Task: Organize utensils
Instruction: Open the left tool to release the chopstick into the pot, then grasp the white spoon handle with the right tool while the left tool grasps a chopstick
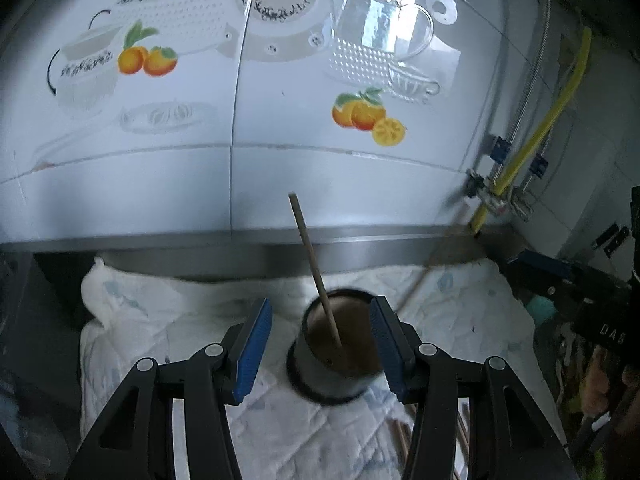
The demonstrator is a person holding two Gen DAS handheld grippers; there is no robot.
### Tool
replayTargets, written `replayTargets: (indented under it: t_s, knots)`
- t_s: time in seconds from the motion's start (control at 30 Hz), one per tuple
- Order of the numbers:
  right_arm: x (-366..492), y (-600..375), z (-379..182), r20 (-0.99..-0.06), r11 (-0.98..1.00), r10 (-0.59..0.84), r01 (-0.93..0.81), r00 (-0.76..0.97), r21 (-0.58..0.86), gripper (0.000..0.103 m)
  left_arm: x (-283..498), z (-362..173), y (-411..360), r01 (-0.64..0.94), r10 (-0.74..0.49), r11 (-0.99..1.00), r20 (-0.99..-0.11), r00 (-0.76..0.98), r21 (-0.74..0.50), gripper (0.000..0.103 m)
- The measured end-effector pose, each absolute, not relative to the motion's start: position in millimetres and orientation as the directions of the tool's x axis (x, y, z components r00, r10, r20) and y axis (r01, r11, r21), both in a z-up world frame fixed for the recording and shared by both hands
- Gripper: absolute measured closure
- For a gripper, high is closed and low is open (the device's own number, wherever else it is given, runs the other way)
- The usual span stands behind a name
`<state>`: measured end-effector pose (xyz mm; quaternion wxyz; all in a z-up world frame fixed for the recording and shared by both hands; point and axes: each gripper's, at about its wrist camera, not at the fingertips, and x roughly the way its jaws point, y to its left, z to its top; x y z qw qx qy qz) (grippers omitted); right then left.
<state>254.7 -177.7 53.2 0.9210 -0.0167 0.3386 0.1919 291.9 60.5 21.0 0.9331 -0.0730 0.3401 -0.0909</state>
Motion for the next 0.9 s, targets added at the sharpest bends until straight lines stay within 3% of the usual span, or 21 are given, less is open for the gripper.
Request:
replayTargets:
  t_s: [0.43, 0.6, 0.9]
  knots:
    - [201, -249, -3, -0.738, 0.969, 0.220, -0.229, 0.638, 0.091, 0.049, 239, -39, 14, 0.148, -0.269, 0.962, -0.710, 0.651, -0.230, 0.048]
    - [190, -277, -34, -0.789, 0.986, 0.159, -0.137, 0.593, 0.096, 0.031, 229, -63, 1, 0.153, -0.291, 0.956, -0.739, 0.608, -0.250, 0.048]
    - [188, -292, -84, -0.853, 0.993, 0.119, -0.039, 0.508, 0.115, 0.023, 224, -102, -26, 0.198, -0.318, 0.948, -0.792, 0.521, -0.250, 0.048]
